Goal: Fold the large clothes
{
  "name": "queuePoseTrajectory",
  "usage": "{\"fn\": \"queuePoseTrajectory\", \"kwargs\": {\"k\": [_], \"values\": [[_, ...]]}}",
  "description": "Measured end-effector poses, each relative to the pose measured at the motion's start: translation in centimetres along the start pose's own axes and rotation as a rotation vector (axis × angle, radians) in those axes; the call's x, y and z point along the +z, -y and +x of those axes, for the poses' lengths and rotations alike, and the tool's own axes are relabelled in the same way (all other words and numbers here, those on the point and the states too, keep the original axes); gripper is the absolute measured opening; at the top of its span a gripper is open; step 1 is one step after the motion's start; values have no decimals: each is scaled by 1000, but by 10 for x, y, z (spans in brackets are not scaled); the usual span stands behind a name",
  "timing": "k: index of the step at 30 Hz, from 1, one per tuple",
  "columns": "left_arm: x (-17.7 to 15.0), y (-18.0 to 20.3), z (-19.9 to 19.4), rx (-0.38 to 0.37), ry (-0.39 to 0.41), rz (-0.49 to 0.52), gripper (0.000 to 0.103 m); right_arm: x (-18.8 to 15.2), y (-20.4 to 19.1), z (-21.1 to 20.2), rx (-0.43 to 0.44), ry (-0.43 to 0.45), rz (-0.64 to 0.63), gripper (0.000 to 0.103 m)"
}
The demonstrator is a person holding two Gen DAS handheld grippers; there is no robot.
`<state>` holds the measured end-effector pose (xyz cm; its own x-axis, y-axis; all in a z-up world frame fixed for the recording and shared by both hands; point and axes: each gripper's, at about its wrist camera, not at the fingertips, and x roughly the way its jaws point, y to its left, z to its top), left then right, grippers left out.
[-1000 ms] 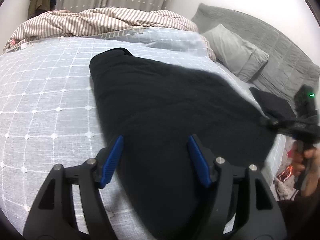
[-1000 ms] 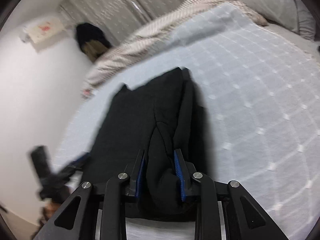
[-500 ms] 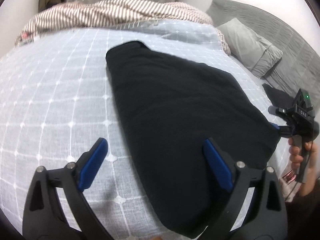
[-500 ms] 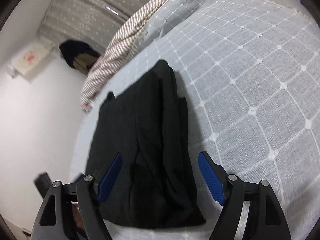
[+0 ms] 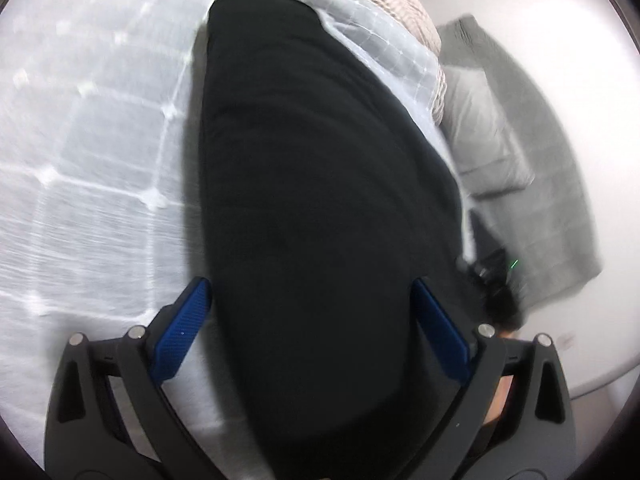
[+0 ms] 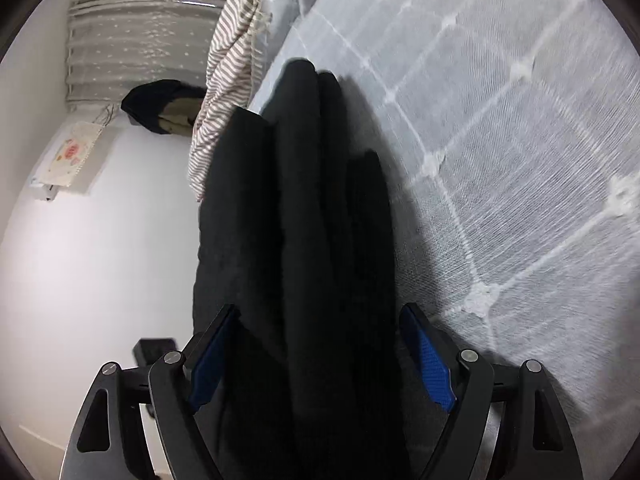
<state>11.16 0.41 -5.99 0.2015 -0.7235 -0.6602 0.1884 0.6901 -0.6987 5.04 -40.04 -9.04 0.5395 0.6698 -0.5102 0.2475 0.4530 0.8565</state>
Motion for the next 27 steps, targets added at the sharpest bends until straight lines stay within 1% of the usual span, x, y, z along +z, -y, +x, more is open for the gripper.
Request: {"fn": "queuePoseTrajectory", "kwargs": {"k": [1,3,5,6,7,8,9,11,13,14,16,17,20,23,24,25,26,27], "values": [[1,-3,4,-21,-4,-21,99,0,-1,1,11,17,-9,82],[2,-9,8,-58,1,-50,99,-3,-6,4,2,29,-29,81],[1,-10,7,-70,9,-51,96,-6,-13,10,4,29,-58,74],[-1,-9,5,-72,16,-51,92,-6,-15,13,-1,30,-61,72],[-1,-7,3,-69,22,-45,87,-6,-17,15,4,35,-62,67],[-2,-2,0,-58,31,-29,85,-7,-20,15,9,41,-65,63],[-4,6,-5,-40,48,-2,81,-8,-25,13,11,54,-75,61],[-4,14,-12,-18,81,25,78,-9,-37,12,24,77,-110,57],[-5,25,-26,0,138,52,74,-14,-55,10,57,100,-165,56],[-6,31,-37,6,177,68,74,-16,-63,12,71,106,-184,56],[-4,34,-58,9,230,83,72,-20,-86,16,104,124,-240,55],[-3,33,-66,16,253,92,72,-23,-98,19,116,131,-268,55],[-2,27,-108,57,370,133,72,-29,-133,34,160,154,-343,55],[0,10,-146,60,470,147,72,-37,-169,56,210,171,-418,55],[2,1,-154,65,493,143,73,-38,-178,65,212,173,-434,55],[4,-6,-158,73,504,137,75,-37,-185,78,199,170,-438,58],[7,-19,-161,107,507,124,77,-36,-191,91,179,164,-436,60],[11,-31,-159,162,506,103,80,-35,-191,102,135,157,-430,62]]}}
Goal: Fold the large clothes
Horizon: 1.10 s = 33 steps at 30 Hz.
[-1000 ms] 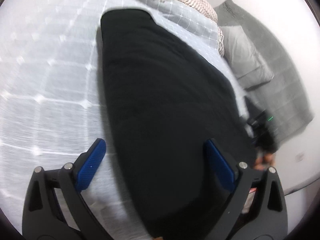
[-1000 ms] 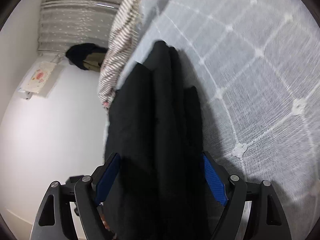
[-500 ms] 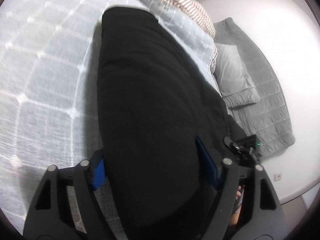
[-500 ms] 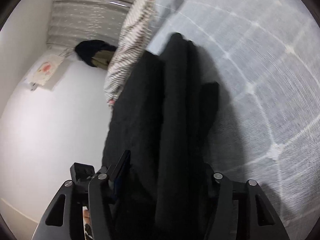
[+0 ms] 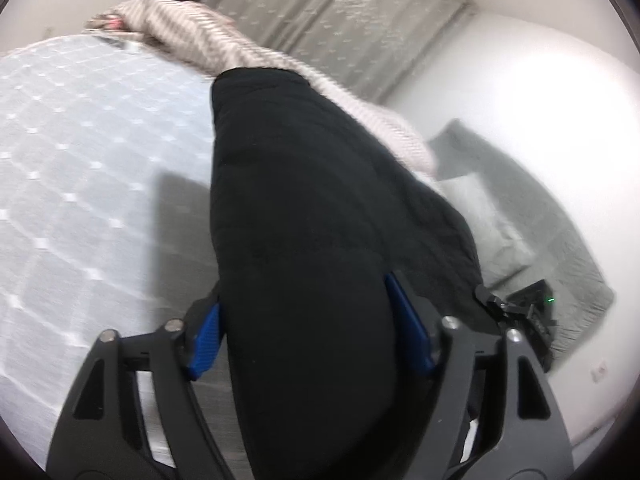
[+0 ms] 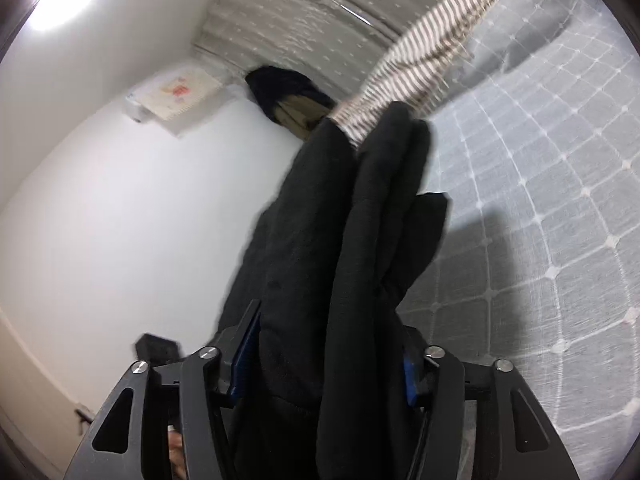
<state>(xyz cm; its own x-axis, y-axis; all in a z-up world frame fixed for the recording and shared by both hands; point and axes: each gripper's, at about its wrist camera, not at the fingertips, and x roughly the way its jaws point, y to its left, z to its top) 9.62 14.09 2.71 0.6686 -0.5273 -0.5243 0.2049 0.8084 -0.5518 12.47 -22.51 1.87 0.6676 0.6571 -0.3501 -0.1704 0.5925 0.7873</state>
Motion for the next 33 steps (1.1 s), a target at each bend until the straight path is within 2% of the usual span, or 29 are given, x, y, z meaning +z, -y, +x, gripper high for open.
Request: {"fn": "queuePoseTrajectory", "kwargs": {"k": [1,2,4,8,12,16,20,21,23,25,28,30,33], "values": [[1,-7,5,57,0,-6,81,-3,3,13,-65,-23,0,64],[0,-19,11,162,-4,-14,81,-5,9,23,-125,-41,-1,64],[-2,-32,19,244,-46,-17,81,-9,24,35,-211,-74,27,64],[-7,-29,20,293,-80,8,84,-13,36,16,-224,-59,70,65],[-13,-24,7,339,-86,53,88,-22,23,-17,-295,-16,14,67],[-28,-5,-13,410,-59,122,99,-35,1,-43,-383,-4,-69,77],[-50,23,-29,510,-52,223,100,-54,-25,-56,-436,-33,-179,83],[-58,32,-34,579,-57,250,100,-58,-33,-58,-457,-36,-206,84],[-72,48,-46,643,-32,290,101,-69,-47,-64,-502,-49,-254,89],[-86,64,-58,641,9,311,102,-81,-60,-69,-526,-71,-291,91],[-104,78,-62,608,4,320,102,-97,-75,-78,-551,-81,-341,93],[-116,84,-55,560,-55,334,102,-105,-81,-79,-564,-82,-363,93],[-127,86,-43,528,-118,315,102,-115,-88,-81,-586,-82,-397,93]]}}
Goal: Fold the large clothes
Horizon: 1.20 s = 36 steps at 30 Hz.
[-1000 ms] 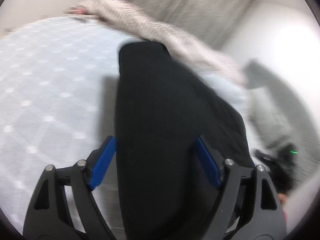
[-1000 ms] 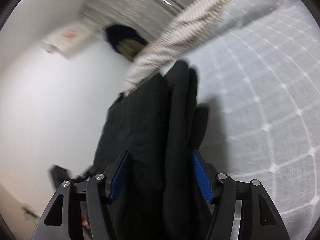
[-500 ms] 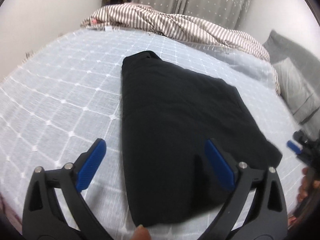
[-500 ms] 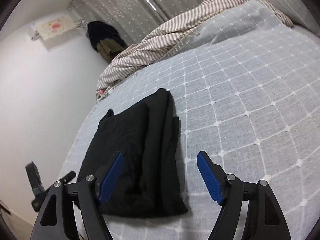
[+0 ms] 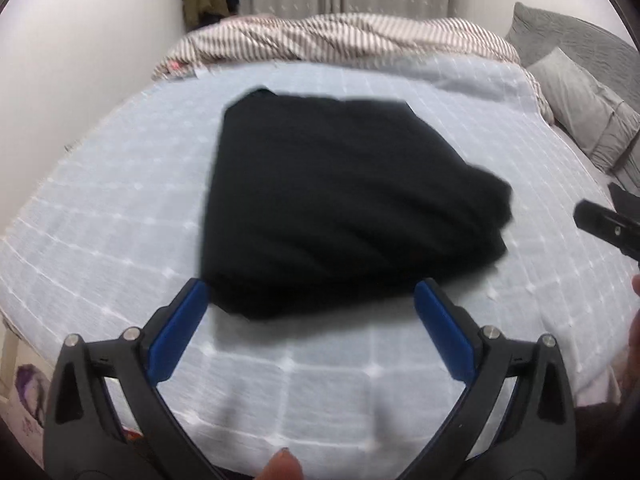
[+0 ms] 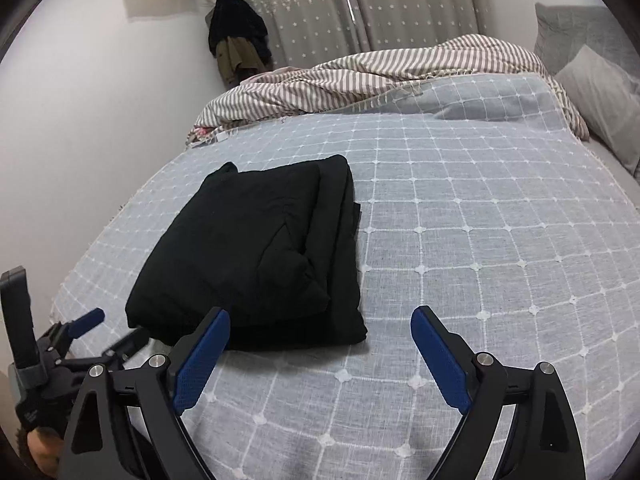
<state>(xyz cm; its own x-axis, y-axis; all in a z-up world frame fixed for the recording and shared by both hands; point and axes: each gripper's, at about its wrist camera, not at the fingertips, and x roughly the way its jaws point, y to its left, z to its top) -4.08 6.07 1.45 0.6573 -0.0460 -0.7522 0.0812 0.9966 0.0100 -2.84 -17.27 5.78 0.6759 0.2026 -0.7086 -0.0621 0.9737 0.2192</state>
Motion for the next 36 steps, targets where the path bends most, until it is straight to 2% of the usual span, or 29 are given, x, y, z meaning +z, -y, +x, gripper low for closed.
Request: {"fn": "queuePoseTrajectory", "kwargs": {"k": [7,21,36], "values": [[-6,7,5,5,-29,-10,102,-9,-9,7,-77,-25,-93,93],[-9,3,7,-21,-49,-35,102,-17,-11,23,-79,-90,-135,93],[-9,5,7,-29,-57,-27,102,-19,-14,26,-80,-105,-163,93]]}}
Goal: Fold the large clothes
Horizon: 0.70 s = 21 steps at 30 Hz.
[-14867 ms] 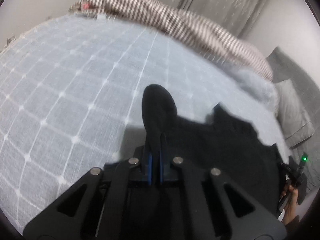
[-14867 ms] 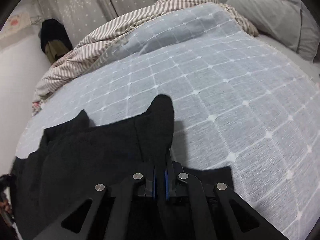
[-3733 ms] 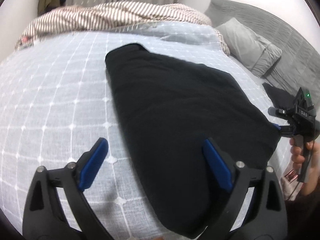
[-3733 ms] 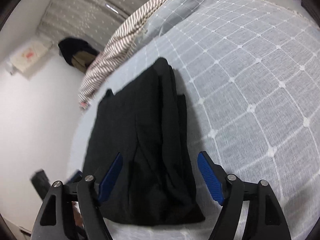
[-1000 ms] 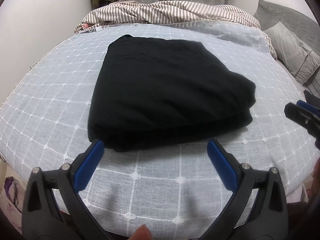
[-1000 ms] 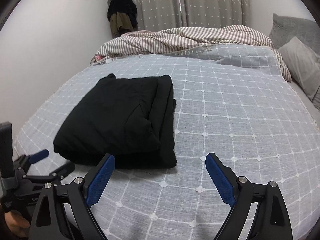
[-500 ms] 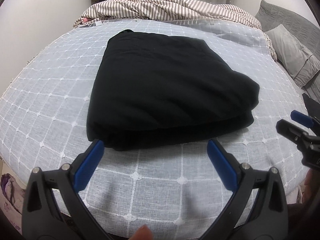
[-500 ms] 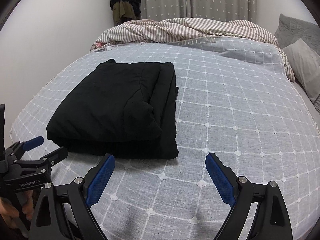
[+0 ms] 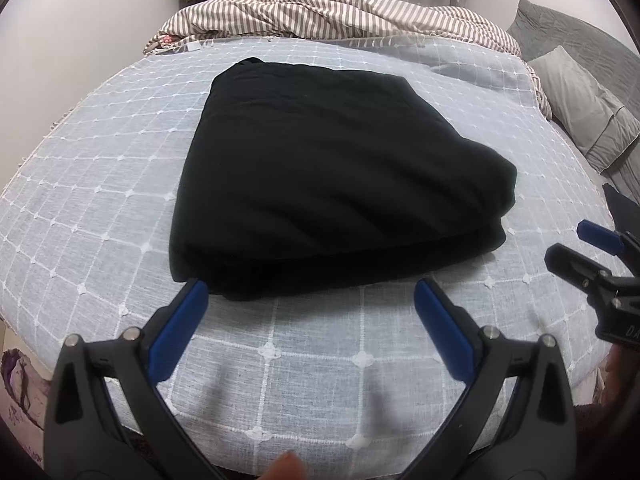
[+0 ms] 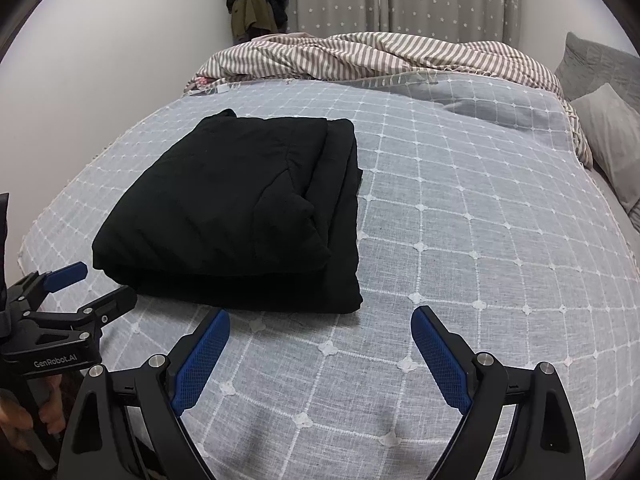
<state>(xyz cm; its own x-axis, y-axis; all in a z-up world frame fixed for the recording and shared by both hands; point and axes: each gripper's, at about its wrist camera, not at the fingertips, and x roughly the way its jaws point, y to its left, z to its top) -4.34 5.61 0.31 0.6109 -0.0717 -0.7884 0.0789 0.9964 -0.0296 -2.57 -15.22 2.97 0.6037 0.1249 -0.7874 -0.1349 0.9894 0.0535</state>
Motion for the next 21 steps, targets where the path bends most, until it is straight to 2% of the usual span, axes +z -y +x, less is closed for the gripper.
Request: {"fn": "queuePoseTrajectory", "kwargs": {"k": [21], "values": [[1,0,2,-3,-2,-9,102,-1,1,1,-1,-6,0,93]]}}
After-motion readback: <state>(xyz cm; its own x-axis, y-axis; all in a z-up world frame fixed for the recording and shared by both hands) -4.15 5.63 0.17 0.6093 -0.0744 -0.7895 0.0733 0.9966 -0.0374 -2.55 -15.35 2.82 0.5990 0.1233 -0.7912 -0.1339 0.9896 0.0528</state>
